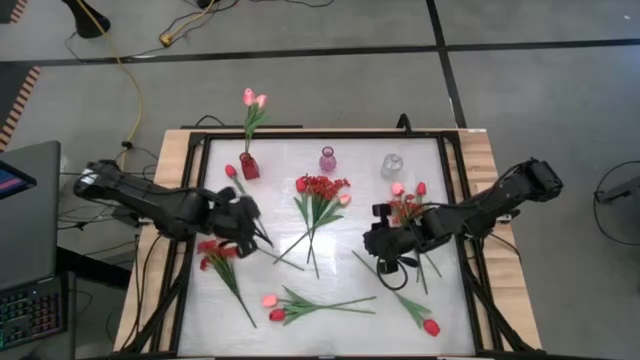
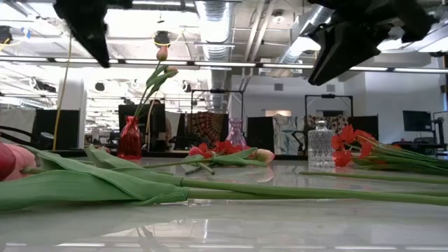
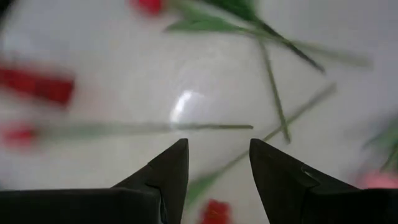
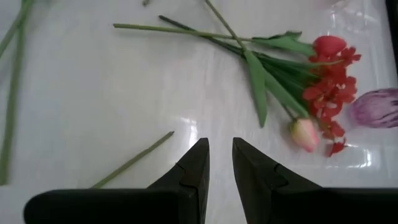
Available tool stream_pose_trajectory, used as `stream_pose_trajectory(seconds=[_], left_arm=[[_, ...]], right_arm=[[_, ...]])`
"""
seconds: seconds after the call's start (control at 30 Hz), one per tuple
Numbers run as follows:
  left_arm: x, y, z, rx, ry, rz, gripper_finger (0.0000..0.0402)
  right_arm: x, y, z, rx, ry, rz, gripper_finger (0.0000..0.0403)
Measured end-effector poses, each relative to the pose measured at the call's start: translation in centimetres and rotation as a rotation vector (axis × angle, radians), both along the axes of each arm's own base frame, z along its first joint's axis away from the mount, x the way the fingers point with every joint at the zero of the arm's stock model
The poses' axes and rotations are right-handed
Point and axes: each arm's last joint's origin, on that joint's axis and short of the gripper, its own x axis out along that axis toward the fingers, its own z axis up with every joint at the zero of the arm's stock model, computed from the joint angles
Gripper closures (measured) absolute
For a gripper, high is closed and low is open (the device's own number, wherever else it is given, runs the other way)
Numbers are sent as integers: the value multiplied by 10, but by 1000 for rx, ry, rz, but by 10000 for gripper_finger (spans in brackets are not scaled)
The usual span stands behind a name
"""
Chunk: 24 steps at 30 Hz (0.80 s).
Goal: Sort flowers into vase by color
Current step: Put the pink tulip into the red vase
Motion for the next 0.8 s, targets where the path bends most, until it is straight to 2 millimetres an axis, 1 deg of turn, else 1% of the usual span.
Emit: stream_pose_trajectory(seconds=[0.03, 0.1, 0.13, 0.17, 0.2, 0.3, 0.37, 0.43, 0.5, 0.6, 0.73, 0.8], left_arm=[[4, -1, -3, 41, 34, -87, 244], [12, -3, -11, 83, 91, -186, 244], [15, -5, -15, 75, 110, -197, 244], [18, -6, -19, 53, 114, -157, 244], [20, -6, -22, 23, 109, -62, 244], [23, 0, -30, -93, 67, 356, 244], [23, -1, -33, -197, 53, 547, 244], [22, -4, -36, -293, 99, 650, 244], [24, -7, -39, -359, 139, 705, 244], [26, -8, -44, -393, 146, 841, 244], [32, -6, -50, -426, 30, 1219, 244], [34, -9, -53, -445, -48, 1403, 244]], right_arm=[[1, -2, 0, -7, -1, 1, 306], [3, -8, 0, -6, -4, -17, 306], [4, -11, 0, 1, 0, -30, 306], [4, -14, 0, 16, 9, -40, 306], [4, -17, -1, 30, 20, -49, 306], [4, -26, -3, 64, 58, -62, 306], [5, -33, -4, 67, 81, -57, 306], [6, -40, -4, 57, 93, -48, 306], [7, -46, -4, 42, 97, -47, 306], [8, -55, -4, 38, 97, -73, 306], [9, -65, -4, 31, 101, -96, 306], [9, -66, -4, 25, 111, -95, 306]])
